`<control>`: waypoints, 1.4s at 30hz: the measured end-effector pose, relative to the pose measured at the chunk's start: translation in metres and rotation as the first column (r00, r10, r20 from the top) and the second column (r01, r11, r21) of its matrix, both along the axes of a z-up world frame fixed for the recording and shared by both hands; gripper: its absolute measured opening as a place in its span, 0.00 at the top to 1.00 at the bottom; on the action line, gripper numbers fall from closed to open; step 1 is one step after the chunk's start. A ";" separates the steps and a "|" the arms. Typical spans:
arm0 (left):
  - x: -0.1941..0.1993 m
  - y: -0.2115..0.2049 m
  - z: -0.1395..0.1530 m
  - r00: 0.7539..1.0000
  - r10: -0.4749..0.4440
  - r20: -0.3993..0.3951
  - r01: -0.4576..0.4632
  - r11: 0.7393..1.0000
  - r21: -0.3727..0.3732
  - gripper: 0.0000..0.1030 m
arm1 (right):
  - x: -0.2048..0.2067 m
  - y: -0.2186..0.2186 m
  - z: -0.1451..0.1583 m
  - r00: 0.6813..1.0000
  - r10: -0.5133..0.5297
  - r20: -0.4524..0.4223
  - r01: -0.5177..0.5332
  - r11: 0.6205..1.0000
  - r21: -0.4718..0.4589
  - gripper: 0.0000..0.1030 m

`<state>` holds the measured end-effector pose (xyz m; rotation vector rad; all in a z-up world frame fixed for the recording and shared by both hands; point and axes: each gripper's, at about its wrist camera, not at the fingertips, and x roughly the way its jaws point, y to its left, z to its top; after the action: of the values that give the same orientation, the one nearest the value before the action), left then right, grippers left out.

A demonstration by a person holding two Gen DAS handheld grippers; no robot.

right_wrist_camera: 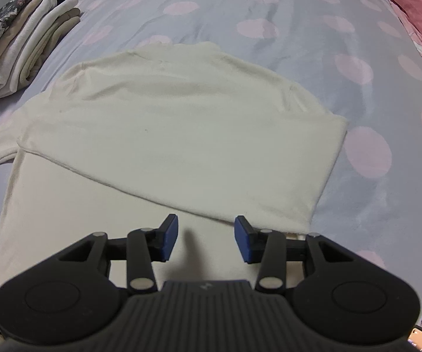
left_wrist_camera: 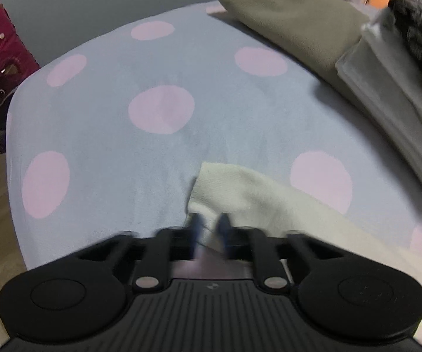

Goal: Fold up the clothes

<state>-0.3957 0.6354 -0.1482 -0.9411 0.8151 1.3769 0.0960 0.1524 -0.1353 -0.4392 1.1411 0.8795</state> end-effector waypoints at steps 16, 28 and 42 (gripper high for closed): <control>0.022 -0.065 0.166 0.881 -0.262 0.394 0.066 0.893 0.445 0.98 | -0.002 -0.005 0.009 1.000 -0.009 0.024 0.009 1.000 0.020 0.55; 0.194 -0.153 0.253 0.638 -0.661 0.396 0.393 0.721 0.570 0.98 | 0.003 -0.016 0.027 0.999 -0.038 0.012 0.037 0.996 0.080 0.55; 0.397 -0.308 0.178 0.381 -0.872 0.307 0.751 0.486 0.447 0.98 | 0.051 -0.058 0.044 0.987 -0.158 -0.015 0.158 0.977 0.144 0.49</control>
<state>0.0015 0.3278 0.0300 -0.4985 0.5448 0.2663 0.1470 0.0942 -0.0917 -0.2242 1.0917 0.8174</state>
